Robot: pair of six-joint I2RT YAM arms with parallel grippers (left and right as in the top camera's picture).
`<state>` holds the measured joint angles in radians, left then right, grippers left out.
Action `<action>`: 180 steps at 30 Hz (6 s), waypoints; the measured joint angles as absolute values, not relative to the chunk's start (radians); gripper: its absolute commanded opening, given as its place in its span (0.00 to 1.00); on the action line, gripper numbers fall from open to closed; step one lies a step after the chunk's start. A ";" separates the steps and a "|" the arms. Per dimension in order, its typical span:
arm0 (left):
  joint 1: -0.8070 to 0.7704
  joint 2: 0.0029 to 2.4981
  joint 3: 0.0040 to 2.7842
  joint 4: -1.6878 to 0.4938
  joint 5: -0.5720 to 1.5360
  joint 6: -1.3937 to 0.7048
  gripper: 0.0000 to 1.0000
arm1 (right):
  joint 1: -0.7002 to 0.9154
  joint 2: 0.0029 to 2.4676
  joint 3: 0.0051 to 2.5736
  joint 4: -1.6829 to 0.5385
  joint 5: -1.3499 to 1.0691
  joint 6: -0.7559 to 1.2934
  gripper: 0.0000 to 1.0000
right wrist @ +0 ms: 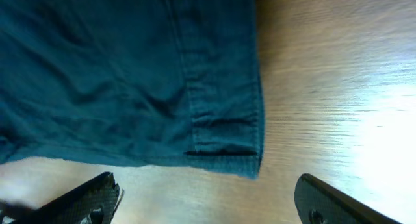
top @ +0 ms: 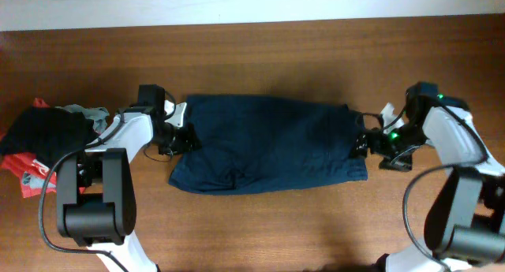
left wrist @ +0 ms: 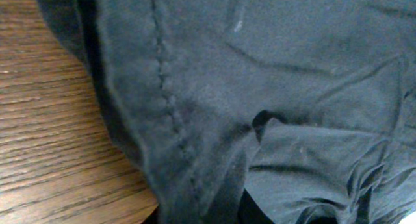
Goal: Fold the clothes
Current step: 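Grasp the shorts' left end with the left gripper, right gripper the right end, then lift the right end with the right gripper and fold it toward the left gripper, then release the folded shorts and raise the right gripper away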
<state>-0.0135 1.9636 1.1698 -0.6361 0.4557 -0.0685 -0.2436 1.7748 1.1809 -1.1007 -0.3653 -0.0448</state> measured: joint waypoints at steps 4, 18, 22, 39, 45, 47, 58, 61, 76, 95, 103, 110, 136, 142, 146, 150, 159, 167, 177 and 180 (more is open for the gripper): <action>-0.014 1.963 1.171 -0.637 0.452 -0.069 0.18 | -0.244 1.831 1.127 -1.019 -0.397 -0.060 0.92; -0.014 1.963 1.171 -0.638 0.451 -0.069 0.18 | -0.244 1.848 1.048 -1.051 -0.369 0.144 0.95; -0.014 1.963 1.171 -0.638 0.451 -0.069 0.18 | -0.251 1.820 1.002 -1.000 -0.451 0.179 0.96; -0.014 1.963 1.176 -0.653 0.439 -0.069 0.11 | -0.254 1.803 0.957 -0.548 -0.695 0.189 0.98; -0.012 1.963 1.176 -0.659 0.413 -0.068 0.02 | -0.253 1.808 0.957 -0.477 -0.667 0.181 0.91; -0.012 1.963 1.176 -0.659 0.413 -0.068 0.02 | -0.253 1.817 0.958 -0.448 -0.666 0.180 0.90; -0.012 1.963 1.176 -0.659 0.413 -0.068 0.02 | -0.261 1.974 0.995 -0.210 -0.904 0.173 0.72; -0.012 1.963 1.176 -0.659 0.413 -0.068 0.02 | -0.263 1.992 0.994 -0.198 -0.918 0.155 0.53; -0.012 1.945 1.208 -0.720 0.447 -0.068 0.82 | -0.345 1.996 0.997 -0.389 -0.860 0.125 0.04; 0.046 1.896 1.222 -0.853 0.380 -0.073 0.80 | -0.064 1.552 1.297 -0.888 -0.296 -0.033 0.04; 0.193 1.896 1.222 -0.891 0.366 -0.076 0.81 | 0.414 1.544 1.319 -0.847 -0.109 -0.027 0.04; 0.196 1.896 1.222 -0.898 0.366 -0.076 0.81 | 0.699 1.608 1.319 -0.651 -0.021 -0.006 0.04; 0.157 1.896 1.222 -0.890 0.422 -0.081 0.92 | 0.042 1.493 1.370 -0.949 0.152 -0.115 0.04; 0.157 1.896 1.222 -0.890 0.423 -0.080 0.92 | 0.384 1.518 1.423 -0.887 0.070 -0.191 0.04; 0.157 1.896 1.222 -0.891 0.422 -0.080 0.92 | 0.519 1.649 1.443 -0.800 0.070 -0.188 0.04; 0.157 1.896 1.222 -0.899 0.423 -0.080 0.92 | 0.565 1.945 1.441 -0.746 0.065 -0.125 0.04; 0.157 1.896 1.222 -0.899 0.423 -0.081 0.92 | 0.565 2.008 1.444 -0.735 0.039 -0.077 0.20; 0.157 1.895 1.222 -0.894 0.425 -0.081 0.92 | 0.564 1.998 1.707 -1.086 -0.015 -0.066 0.52; 0.157 1.895 1.222 -0.894 0.427 -0.084 0.89 | 0.522 1.869 2.078 -1.339 -0.027 -0.067 0.56; 0.156 1.895 1.222 -0.893 0.428 -0.082 0.84 | 0.465 1.878 2.077 -1.362 -0.005 -0.002 0.56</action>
<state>0.1558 1.8954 1.2221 -0.8928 0.4278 -0.0818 0.4652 1.8782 2.0773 -1.3617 -0.0048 -0.0025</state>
